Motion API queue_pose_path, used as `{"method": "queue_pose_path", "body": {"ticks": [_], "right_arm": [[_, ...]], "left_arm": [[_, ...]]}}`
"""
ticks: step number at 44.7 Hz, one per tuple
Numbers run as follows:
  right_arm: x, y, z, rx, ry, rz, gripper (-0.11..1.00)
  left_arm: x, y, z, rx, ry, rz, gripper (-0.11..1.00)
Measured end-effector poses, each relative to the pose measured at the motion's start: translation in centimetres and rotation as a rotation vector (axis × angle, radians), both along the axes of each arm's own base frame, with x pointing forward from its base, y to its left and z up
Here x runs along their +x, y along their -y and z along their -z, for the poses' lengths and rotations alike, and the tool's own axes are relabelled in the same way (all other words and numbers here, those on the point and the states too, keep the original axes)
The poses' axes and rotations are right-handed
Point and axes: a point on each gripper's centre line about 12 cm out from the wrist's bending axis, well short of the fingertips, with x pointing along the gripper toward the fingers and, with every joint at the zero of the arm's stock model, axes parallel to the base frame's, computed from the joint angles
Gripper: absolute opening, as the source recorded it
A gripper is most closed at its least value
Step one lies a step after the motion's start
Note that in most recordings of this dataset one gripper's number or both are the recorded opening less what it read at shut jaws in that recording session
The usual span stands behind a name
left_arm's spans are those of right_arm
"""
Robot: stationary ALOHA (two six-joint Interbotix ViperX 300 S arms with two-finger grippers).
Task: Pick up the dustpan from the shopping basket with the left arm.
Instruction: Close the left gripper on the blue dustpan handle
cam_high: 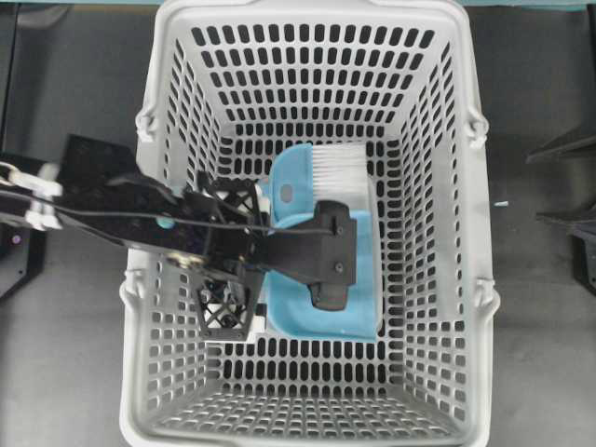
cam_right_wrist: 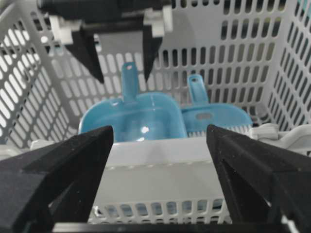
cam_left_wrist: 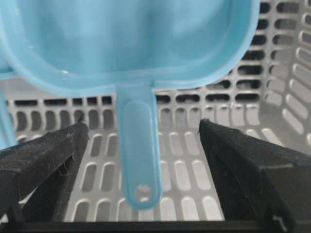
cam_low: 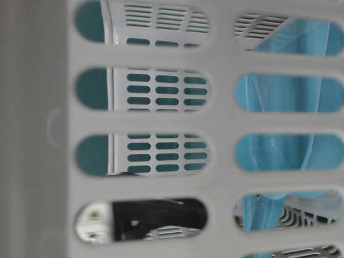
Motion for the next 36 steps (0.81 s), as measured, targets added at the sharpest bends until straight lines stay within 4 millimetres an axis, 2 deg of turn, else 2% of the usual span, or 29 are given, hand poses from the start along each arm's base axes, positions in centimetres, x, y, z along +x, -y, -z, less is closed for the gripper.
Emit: {"method": "queue_pose_path", "body": {"ticks": [9,16,18,21,27,28,36], "right_arm": [[0.0,0.0,0.3,0.000,-0.006,0.000,0.74],[0.0,0.0,0.4,0.000,-0.008,0.000,0.74],[0.0,0.0,0.5,0.000,-0.009,0.000,0.74],[0.0,0.0,0.5,0.001,-0.009,0.000,0.74],[0.0,0.0,0.7,0.003,-0.011,0.001,0.74],[0.0,0.0,0.7,0.003,-0.009,0.001,0.74],[0.0,0.0,0.7,0.004,-0.003,0.001,0.74]], "left_arm": [[-0.7,-0.1,3.1,0.006,-0.055,-0.005,0.89],[-0.8,-0.1,4.5,-0.001,-0.023,-0.011,0.85],[-0.7,-0.1,4.7,-0.003,-0.011,-0.008,0.81],[-0.5,-0.1,4.7,-0.007,0.007,-0.007,0.68],[-0.5,-0.3,4.5,-0.005,0.019,0.000,0.30],[-0.5,-0.3,4.5,-0.005,0.019,0.005,0.27],[-0.8,-0.6,2.1,-0.014,0.080,0.000,0.28]]}}
